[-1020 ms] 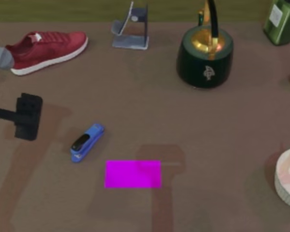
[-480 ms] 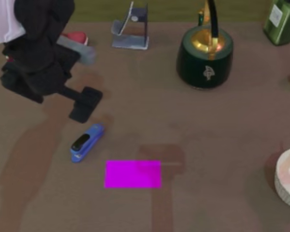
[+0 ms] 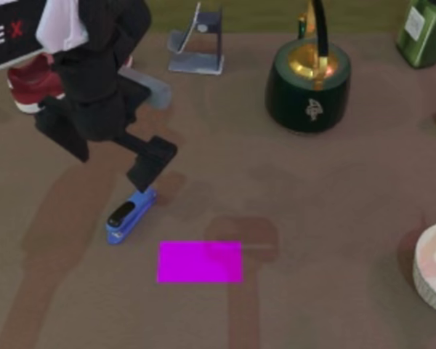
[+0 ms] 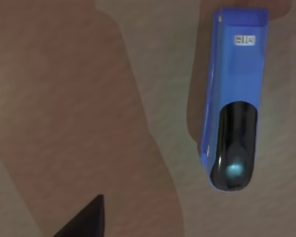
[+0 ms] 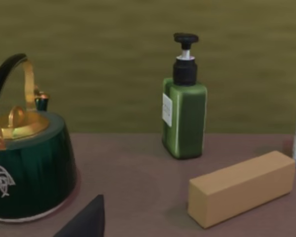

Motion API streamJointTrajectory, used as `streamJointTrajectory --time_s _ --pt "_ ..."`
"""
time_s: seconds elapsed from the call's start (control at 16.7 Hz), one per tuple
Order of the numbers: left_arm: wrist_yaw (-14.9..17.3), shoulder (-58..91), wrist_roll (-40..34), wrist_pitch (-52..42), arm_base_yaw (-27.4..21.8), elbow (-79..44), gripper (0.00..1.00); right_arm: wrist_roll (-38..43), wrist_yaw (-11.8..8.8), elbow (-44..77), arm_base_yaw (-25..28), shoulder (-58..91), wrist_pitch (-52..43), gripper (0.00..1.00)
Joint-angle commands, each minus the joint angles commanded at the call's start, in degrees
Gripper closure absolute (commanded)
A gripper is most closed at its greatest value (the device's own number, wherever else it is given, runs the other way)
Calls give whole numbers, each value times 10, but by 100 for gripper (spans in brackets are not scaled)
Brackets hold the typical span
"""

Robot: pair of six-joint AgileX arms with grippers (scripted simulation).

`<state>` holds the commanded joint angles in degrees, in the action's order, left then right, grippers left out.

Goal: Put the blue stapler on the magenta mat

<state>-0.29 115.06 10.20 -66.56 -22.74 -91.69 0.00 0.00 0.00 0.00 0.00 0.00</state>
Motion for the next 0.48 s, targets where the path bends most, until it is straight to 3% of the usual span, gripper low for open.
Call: streamJointTrajectory --time_s 0.3,0.48 --pt "0 2 1 10 2 9 0 0 0 0 0 0 0 0" --pt "0 23 2 69 2 46 0 0 0 0 0 0 0 0"
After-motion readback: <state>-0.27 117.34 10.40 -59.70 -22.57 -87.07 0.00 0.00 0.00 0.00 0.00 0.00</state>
